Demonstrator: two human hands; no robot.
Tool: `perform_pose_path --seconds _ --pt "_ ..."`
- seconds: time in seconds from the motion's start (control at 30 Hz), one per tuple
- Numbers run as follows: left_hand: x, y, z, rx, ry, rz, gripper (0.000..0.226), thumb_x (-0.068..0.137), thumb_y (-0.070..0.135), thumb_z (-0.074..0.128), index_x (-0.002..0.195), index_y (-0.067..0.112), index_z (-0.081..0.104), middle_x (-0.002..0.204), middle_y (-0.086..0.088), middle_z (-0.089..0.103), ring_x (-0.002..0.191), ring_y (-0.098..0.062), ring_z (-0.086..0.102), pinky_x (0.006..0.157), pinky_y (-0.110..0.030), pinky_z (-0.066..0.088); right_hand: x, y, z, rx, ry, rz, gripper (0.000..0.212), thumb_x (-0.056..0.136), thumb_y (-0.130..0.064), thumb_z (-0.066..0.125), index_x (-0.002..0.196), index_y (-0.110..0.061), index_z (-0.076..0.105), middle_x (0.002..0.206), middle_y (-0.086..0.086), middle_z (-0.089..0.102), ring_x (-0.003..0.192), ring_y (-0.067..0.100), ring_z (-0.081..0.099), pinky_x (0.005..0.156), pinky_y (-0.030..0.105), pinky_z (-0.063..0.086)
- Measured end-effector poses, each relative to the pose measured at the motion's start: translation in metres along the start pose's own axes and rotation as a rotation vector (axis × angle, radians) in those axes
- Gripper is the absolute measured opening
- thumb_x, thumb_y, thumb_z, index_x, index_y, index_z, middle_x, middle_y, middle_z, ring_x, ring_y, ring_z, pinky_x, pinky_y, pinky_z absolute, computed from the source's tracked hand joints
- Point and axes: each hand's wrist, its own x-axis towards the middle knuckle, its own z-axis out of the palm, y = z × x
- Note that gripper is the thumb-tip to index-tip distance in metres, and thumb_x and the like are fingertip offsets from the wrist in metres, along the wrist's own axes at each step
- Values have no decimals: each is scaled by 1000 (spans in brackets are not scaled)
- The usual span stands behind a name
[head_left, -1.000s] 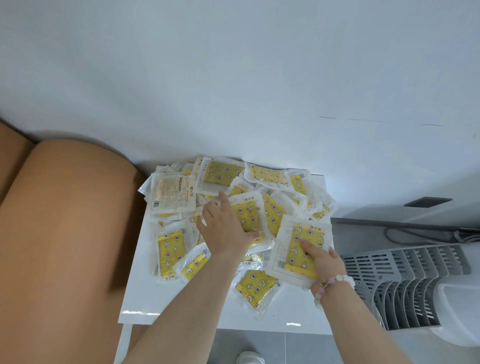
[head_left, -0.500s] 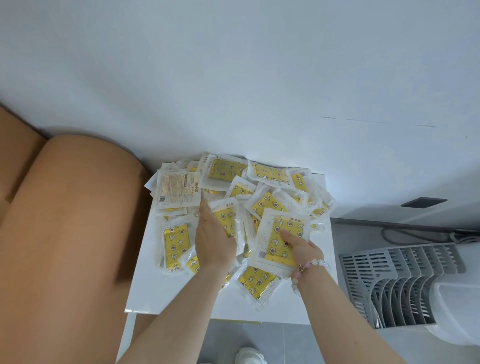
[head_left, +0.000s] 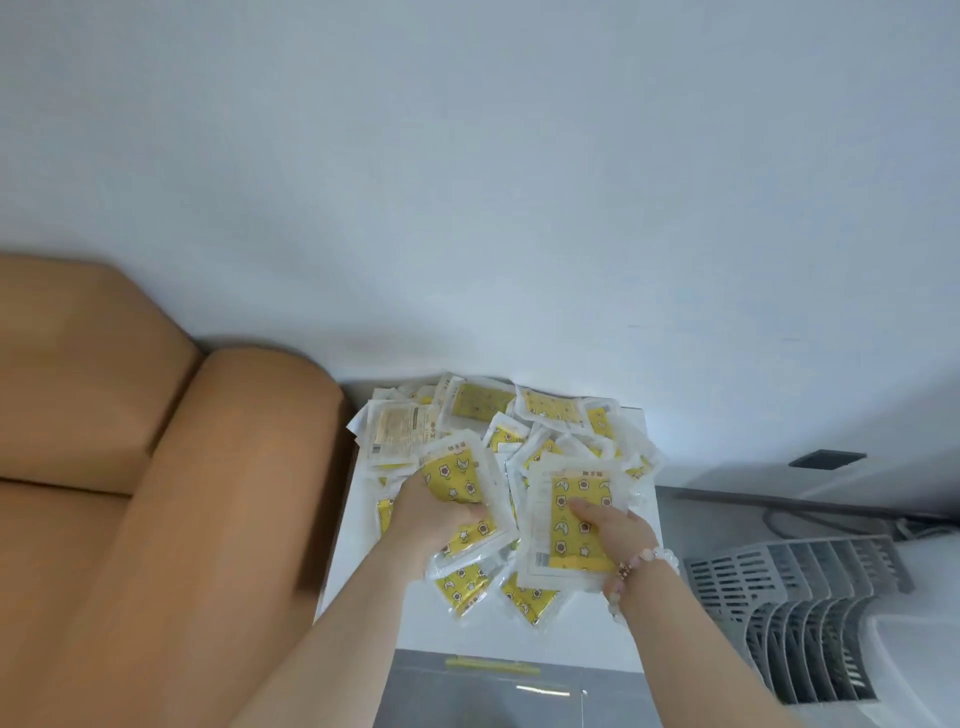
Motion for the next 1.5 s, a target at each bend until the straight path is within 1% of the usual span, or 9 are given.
perform_pose_path --seconds 0.3,0.43,0.57,0.77,0.9,1.03,1.13,1.33,1.5 --pt "-109 73 -70 -176 -26 69 35 70 -3 78 102 7 68 92 -9 73 87 -27 70 85 -47 54 -122 -52 20 -236 -99 -171 71 84 -20 69 142 2 35 137 20 49 107 32 56 82 39 48" --pt "-164 95 -115 -197 8 179 35 69 -1 79 101 8 68 94 -8 74 88 -25 71 84 -44 56 -181 -79 43 -348 -185 -263 67 91 -18 61 144 4 27 142 19 42 113 31 53 84 29 46" --pt "-226 101 -168 -337 130 245 31 76 -7 71 105 4 66 101 -14 71 91 -28 69 80 -39 56 -229 -85 90 -554 -329 -321 46 91 -17 61 129 5 49 102 15 64 60 17 57 39 18 41" --pt "-315 73 -251 -459 371 282 30 73 -2 76 99 9 67 100 -12 71 91 -28 69 78 -40 56 -301 -50 180 -834 -563 -445 36 92 -29 58 120 -6 55 84 3 61 64 16 54 48 24 39" --pt "-379 27 -293 -536 495 284 24 75 -1 74 95 10 67 94 -9 71 81 -22 70 68 -32 57 -337 -3 239 -1026 -695 -465 45 87 -37 63 118 -4 60 111 8 67 91 25 67 74 32 56" --pt "-446 -41 -328 -653 635 265 24 76 -2 73 96 9 66 91 -9 72 78 -23 70 66 -32 57 -397 66 283 -1255 -837 -491 35 91 -39 58 111 -10 54 123 8 58 69 20 56 33 17 38" --pt "-498 -100 -351 -740 768 235 25 74 0 75 96 9 66 90 -8 73 79 -22 71 68 -32 57 -440 131 311 -1390 -888 -545 34 92 -40 56 109 -12 52 116 7 55 60 16 48 31 17 33" --pt "-612 -214 -385 -817 974 216 20 79 3 71 97 10 65 92 -6 72 78 -18 69 66 -27 56 -514 283 351 -1537 -1108 -552 49 88 -44 58 120 -6 57 124 14 57 86 28 58 83 38 54" --pt "-680 -295 -403 -912 1144 213 24 81 5 71 103 8 63 101 -10 70 86 -21 68 74 -31 55 -564 393 356 -1630 -1218 -549 54 83 -45 63 117 -3 59 122 15 61 93 30 64 94 42 50"
